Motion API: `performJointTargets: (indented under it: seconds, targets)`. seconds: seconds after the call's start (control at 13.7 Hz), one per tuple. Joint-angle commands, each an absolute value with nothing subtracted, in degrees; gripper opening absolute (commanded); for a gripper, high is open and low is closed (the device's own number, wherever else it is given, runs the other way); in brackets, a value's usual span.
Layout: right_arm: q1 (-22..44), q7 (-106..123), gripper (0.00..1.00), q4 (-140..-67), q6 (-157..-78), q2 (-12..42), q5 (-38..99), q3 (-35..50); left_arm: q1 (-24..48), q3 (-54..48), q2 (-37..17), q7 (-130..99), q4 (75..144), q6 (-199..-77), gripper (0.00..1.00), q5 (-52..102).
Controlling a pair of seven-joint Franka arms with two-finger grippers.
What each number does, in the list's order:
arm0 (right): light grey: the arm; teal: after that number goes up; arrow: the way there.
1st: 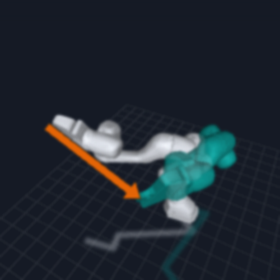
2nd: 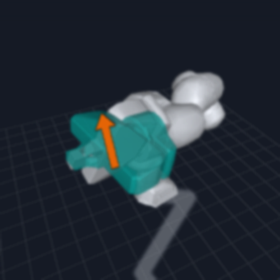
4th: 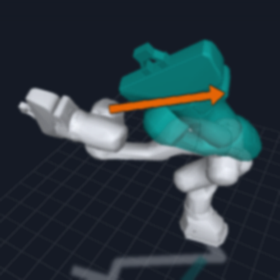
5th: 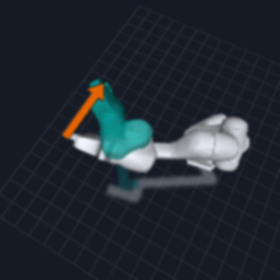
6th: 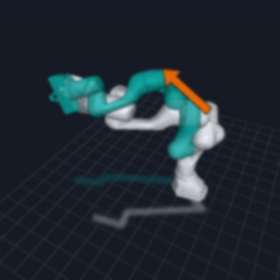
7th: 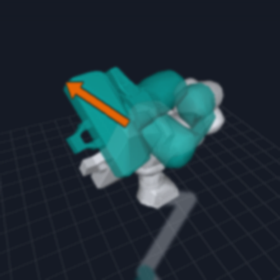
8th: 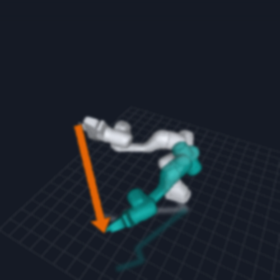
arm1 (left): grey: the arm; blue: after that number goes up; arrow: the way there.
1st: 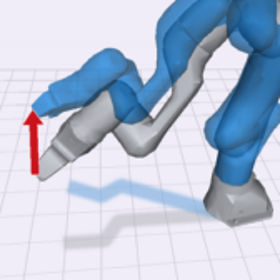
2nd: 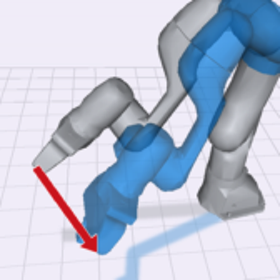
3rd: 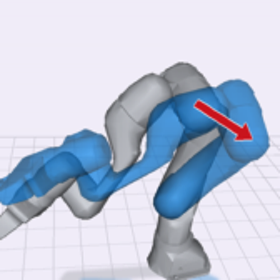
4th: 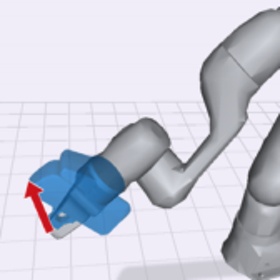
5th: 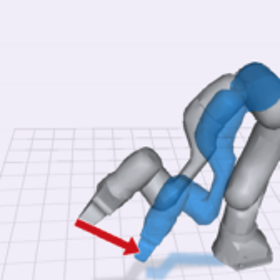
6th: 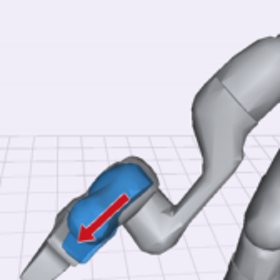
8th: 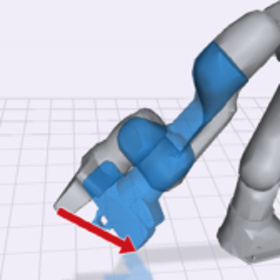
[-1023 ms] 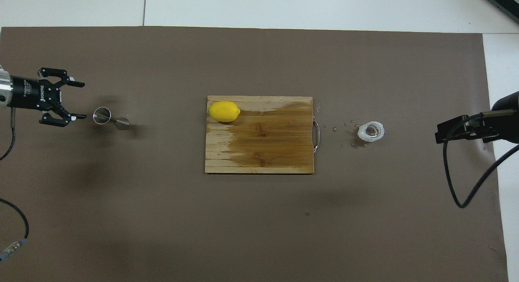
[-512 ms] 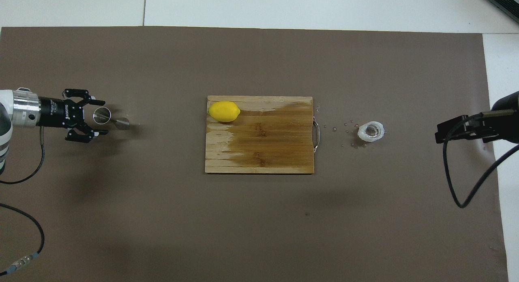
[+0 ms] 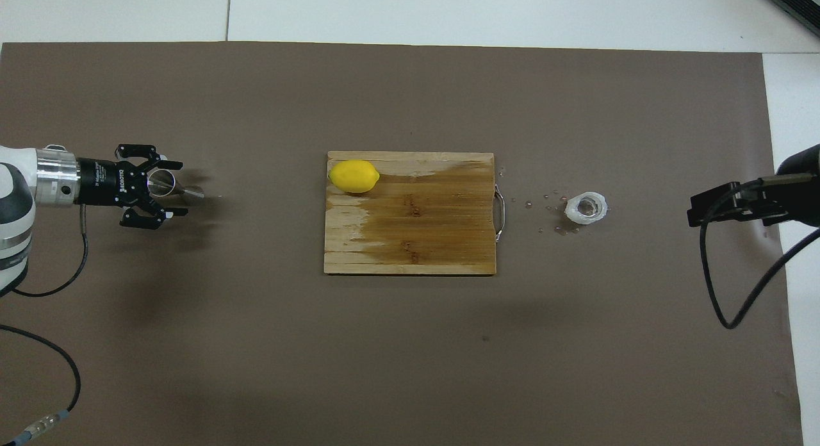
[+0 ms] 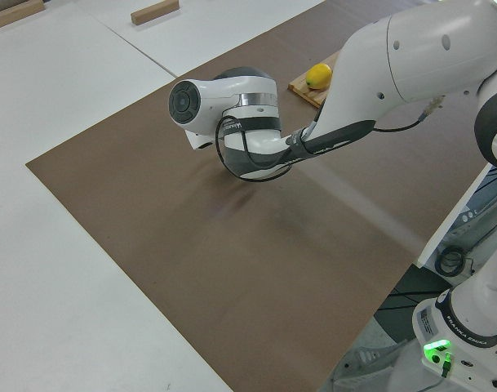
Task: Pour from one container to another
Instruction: 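Carry the metal cup with the left gripper over the cutting board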
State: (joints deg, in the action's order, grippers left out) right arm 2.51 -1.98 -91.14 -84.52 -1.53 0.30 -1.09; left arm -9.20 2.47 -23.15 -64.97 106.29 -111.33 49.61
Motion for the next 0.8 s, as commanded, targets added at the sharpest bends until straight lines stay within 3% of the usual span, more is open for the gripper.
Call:
performJointTargets:
  seconds: [0.0, 0.22, 0.73]
  targets:
    - [1.93, -0.62, 1.0, -91.41, -84.46, -2.02, -0.62, -0.79, -9.4, 3.08, -21.09, -62.41, 108.72, -112.59, 0.55, 50.89]
    - [1.93, -0.62, 1.0, -91.41, -84.46, -2.02, -0.62, -0.79, -9.76, 3.08, -20.92, -61.26, 108.81, -112.33, 0.0, 51.15]
    - [1.93, -0.62, 1.0, -91.41, -84.46, -2.02, -0.62, -0.79, -4.76, 2.9, -15.57, -62.84, 107.22, -112.59, 0.0, 51.24]
